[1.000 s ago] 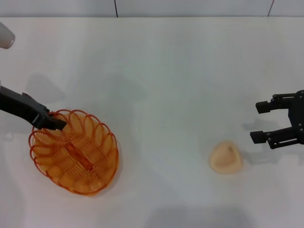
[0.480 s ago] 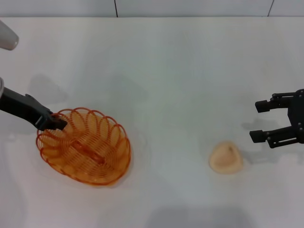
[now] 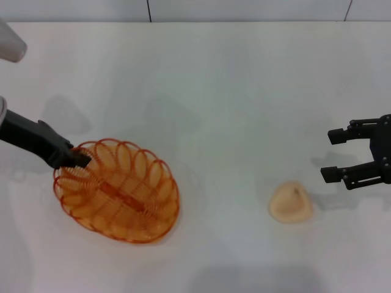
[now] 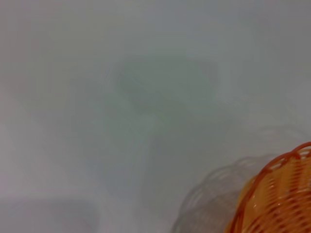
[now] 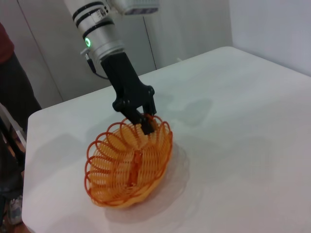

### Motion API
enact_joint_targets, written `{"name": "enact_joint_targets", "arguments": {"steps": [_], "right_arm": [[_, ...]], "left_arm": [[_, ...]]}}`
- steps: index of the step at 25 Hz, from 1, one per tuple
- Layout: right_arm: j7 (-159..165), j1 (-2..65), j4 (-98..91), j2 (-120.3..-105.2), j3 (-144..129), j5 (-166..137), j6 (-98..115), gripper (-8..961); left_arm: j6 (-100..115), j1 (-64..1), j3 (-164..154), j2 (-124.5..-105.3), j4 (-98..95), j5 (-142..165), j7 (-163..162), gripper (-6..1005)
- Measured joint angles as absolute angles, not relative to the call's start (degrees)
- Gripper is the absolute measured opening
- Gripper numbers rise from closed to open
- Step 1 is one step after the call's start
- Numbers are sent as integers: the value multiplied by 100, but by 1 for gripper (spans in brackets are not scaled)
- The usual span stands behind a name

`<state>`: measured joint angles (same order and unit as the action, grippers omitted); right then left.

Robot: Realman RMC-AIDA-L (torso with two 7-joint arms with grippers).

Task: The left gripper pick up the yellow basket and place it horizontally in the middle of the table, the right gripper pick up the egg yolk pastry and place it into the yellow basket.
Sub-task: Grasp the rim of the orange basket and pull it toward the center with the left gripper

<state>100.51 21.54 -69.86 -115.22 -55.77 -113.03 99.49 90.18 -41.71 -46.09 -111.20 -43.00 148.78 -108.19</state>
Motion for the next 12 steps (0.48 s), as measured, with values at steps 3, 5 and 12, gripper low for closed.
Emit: {"name": "enact_joint_targets", "arguments": {"steps": [3, 5, 12], "right_arm": [[10039, 2156, -6971, -11522, -5573, -11303, 9949, 835], [10038, 2157, -6969, -11521, -5573, -11303, 9949, 835], [10044, 2177, -6969, -11515, -5572, -11303, 9949, 835]], "left_arm": [[9177, -4151, -4600, -11098, -4430, 14687, -10860, 105], [9250, -4140, -4581, -11089, -4503, 14595, -10901, 97], [9412, -4123, -4069, -11076, -4573, 14553, -10958, 85]]}}
